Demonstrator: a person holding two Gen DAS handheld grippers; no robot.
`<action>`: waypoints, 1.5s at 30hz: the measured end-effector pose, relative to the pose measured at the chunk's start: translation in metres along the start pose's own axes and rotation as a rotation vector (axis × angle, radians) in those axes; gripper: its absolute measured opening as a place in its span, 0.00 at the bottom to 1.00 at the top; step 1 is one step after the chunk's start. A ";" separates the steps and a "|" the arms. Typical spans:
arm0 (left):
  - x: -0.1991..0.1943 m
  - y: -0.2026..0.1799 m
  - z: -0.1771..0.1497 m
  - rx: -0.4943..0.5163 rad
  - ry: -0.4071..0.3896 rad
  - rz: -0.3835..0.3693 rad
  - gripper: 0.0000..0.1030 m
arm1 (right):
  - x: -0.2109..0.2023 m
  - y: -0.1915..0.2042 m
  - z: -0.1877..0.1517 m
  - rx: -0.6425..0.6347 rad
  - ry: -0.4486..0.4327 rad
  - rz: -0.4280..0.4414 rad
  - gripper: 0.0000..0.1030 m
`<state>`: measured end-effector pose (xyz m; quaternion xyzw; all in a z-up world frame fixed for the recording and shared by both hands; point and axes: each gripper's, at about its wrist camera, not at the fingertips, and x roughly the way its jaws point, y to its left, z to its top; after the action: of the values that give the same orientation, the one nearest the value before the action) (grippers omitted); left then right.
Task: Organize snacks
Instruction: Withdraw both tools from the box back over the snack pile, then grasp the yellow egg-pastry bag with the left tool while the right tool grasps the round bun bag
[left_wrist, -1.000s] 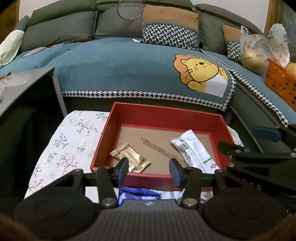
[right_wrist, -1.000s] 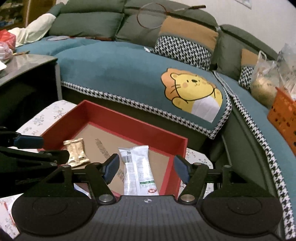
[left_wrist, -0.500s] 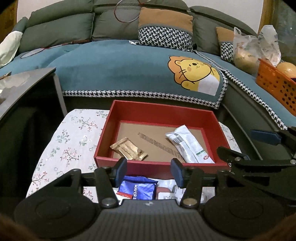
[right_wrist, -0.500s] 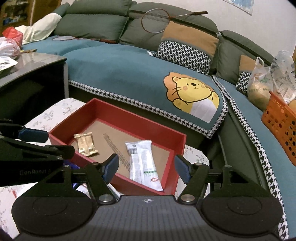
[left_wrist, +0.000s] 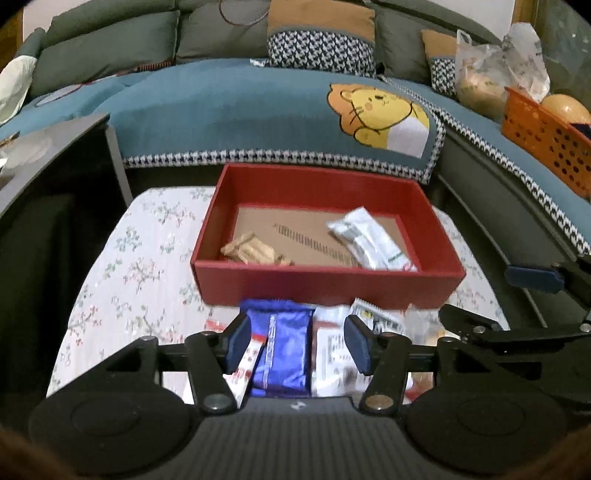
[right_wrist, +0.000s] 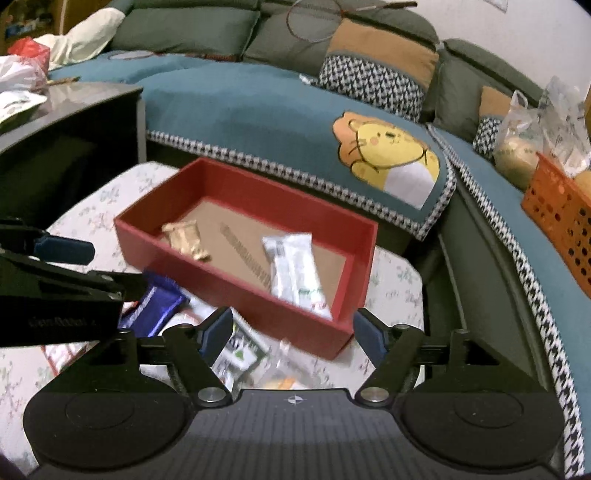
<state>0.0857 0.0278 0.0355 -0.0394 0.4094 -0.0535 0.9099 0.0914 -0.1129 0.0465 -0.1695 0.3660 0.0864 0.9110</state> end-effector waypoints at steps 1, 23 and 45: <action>0.000 0.001 -0.002 0.001 0.008 -0.001 0.94 | 0.000 0.000 -0.003 0.003 0.010 0.002 0.76; 0.040 -0.022 -0.055 0.035 0.218 0.043 1.00 | -0.002 -0.018 -0.041 0.069 0.116 0.051 0.80; 0.050 -0.021 -0.067 -0.015 0.257 0.032 0.96 | 0.031 -0.053 -0.050 0.244 0.224 0.129 0.83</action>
<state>0.0670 -0.0012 -0.0441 -0.0327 0.5238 -0.0405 0.8503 0.0966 -0.1797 0.0045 -0.0424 0.4833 0.0800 0.8708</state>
